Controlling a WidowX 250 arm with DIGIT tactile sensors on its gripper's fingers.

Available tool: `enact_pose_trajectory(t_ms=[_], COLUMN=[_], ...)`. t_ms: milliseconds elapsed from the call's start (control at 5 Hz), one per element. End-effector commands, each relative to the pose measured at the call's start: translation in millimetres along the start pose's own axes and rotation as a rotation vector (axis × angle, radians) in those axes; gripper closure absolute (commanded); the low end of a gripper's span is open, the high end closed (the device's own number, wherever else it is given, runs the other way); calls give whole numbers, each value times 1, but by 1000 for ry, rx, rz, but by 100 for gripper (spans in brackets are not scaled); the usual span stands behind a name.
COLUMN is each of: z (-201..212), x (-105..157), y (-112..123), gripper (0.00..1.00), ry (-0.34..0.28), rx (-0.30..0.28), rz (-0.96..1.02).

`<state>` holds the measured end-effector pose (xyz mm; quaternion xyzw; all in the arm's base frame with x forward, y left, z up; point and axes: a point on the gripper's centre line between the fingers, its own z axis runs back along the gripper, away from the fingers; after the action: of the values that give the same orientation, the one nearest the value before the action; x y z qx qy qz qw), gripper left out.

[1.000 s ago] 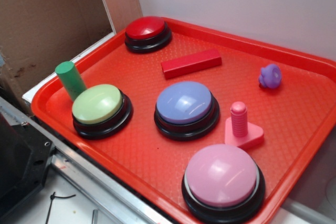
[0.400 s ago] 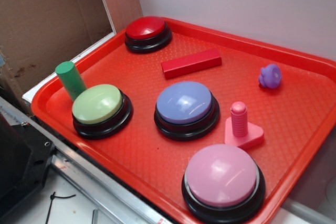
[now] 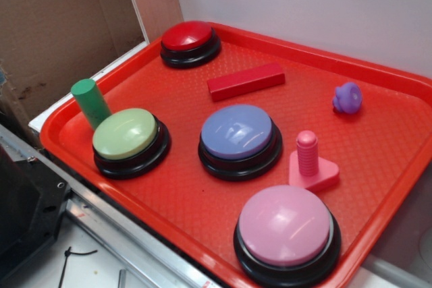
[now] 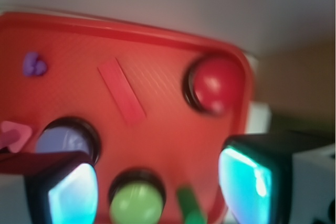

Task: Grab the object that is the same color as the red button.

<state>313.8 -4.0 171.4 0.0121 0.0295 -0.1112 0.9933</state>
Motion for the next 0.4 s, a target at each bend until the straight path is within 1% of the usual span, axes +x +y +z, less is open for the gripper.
enact_pose_trajectory(t_ms=[0, 200], z=[-67, -85], x=[-20, -26], y=[-25, -24], gripper=[0, 0], ry=[60, 78], rx=[102, 93], rz=[-311, -297])
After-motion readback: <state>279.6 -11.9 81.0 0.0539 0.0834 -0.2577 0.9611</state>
